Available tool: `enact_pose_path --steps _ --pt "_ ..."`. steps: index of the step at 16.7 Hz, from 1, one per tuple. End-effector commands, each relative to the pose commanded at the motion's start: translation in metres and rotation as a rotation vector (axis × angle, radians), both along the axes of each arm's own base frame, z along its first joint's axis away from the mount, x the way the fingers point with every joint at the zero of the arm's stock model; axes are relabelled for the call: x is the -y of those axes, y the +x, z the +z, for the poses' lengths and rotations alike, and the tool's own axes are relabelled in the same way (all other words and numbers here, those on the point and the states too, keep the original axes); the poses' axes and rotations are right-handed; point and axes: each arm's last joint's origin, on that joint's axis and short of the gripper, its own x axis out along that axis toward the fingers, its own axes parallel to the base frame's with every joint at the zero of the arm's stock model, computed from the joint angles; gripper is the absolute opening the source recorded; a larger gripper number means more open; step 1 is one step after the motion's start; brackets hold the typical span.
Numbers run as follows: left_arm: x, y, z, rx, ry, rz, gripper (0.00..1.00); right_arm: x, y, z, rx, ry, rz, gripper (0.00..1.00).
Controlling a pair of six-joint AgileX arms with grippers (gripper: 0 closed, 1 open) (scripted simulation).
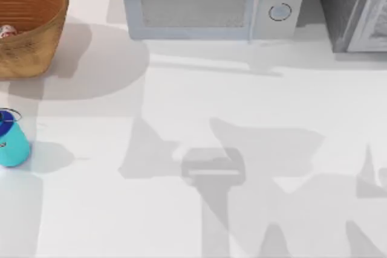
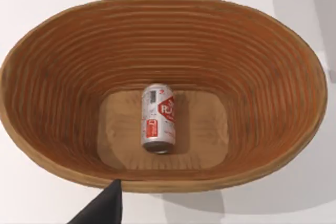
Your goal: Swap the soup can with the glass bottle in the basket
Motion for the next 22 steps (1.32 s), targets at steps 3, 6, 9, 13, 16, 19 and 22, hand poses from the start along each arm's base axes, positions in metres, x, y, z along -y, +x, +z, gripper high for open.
enact_pose_path --steps 3,6,9,13,16,19,22 --pt "-0.017 0.069 -0.01 -0.156 -0.032 -0.018 1.0 0.0 0.0 0.0 0.0 0.0 0.0 1.0" --pt "-0.034 0.128 -0.042 -0.302 -0.071 -0.036 1.0 0.0 0.0 0.0 0.0 0.0 0.0 1.0" --pt "-0.049 0.17 -0.086 -0.43 -0.113 -0.052 1.0 0.0 0.0 0.0 0.0 0.0 0.0 1.0" --pt "-0.062 0.199 -0.145 -0.566 -0.165 -0.066 1.0 0.0 0.0 0.0 0.0 0.0 0.0 1.0" --pt "-0.068 0.207 -0.174 -0.63 -0.192 -0.07 1.0 0.0 0.0 0.0 0.0 0.0 0.0 1.0" --pt "-0.069 0.208 -0.183 -0.648 -0.2 -0.071 1.0 0.0 0.0 0.0 0.0 0.0 0.0 1.0" --pt "-0.069 0.208 -0.183 -0.648 -0.2 -0.071 1.0 0.0 0.0 0.0 0.0 0.0 0.0 1.0"
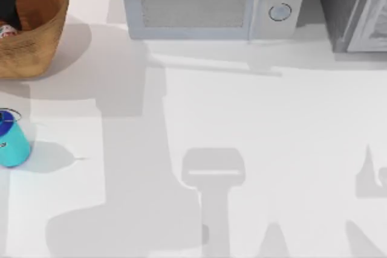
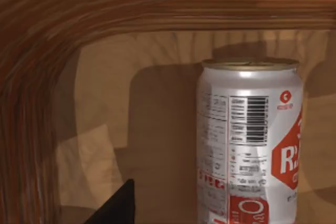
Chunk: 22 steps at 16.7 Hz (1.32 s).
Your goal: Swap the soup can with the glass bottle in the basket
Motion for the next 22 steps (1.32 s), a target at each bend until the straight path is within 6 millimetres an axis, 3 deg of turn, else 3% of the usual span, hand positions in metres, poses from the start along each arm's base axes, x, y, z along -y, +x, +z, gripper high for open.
enact_pose_path --steps 4,13,18,22 --pt "0.004 0.002 -0.004 0.002 0.0 -0.002 1.0 0.0 0.0 0.0 0.0 0.0 0.0 1.0" --pt "0.013 0.011 -0.053 0.0 0.0 0.0 1.0 0.0 0.0 0.0 0.0 0.0 0.0 1.0" --pt "0.014 0.011 -0.057 0.0 0.0 0.0 1.0 0.0 0.0 0.0 0.0 0.0 0.0 1.0" --pt "0.014 0.011 -0.057 0.0 0.0 0.0 0.7 0.0 0.0 0.0 0.0 0.0 0.0 1.0"
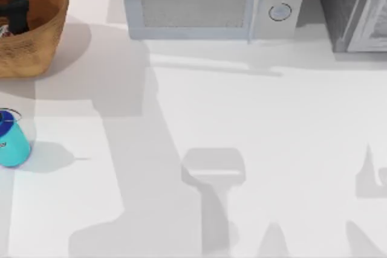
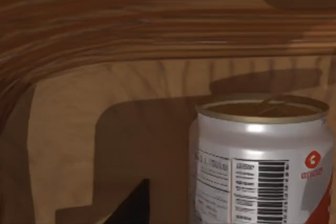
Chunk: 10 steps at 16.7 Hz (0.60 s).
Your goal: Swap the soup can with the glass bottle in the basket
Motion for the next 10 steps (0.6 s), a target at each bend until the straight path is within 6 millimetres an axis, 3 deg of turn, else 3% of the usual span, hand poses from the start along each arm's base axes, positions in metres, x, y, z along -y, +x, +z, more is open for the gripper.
enact_pose_path --steps 9,10 --pt "0.0 0.0 0.0 0.0 0.0 0.0 0.02 0.0 0.0 0.0 0.0 0.0 0.0 1.0" --pt "0.0 0.0 0.0 0.0 0.0 0.0 0.0 0.0 0.0 0.0 0.0 0.0 0.0 1.0"
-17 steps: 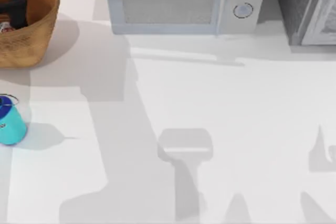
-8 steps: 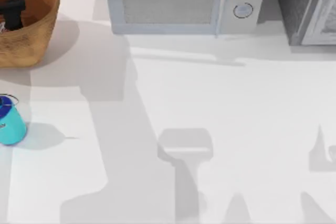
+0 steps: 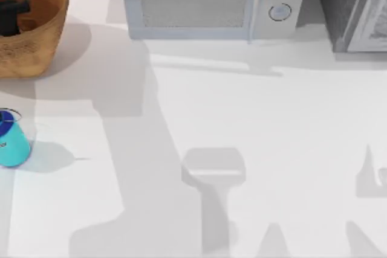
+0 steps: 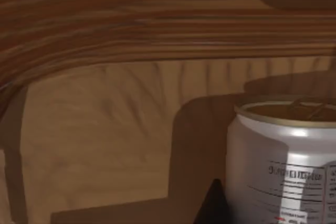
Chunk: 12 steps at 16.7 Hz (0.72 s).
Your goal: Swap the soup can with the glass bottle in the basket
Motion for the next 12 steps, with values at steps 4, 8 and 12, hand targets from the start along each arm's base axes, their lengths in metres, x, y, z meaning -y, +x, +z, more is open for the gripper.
enact_pose_path --steps 4,8,12 --pt "0.0 0.0 0.0 0.0 0.0 0.0 0.0 0.0 0.0 0.0 0.0 0.0 0.0 1.0" --pt "0.004 -0.006 0.025 0.027 -0.001 -0.006 0.0 0.0 0.0 0.0 0.0 0.0 0.0 1.0" --pt "0.002 -0.011 0.039 0.063 0.018 0.014 0.0 0.0 0.0 0.0 0.0 0.0 0.0 1.0"
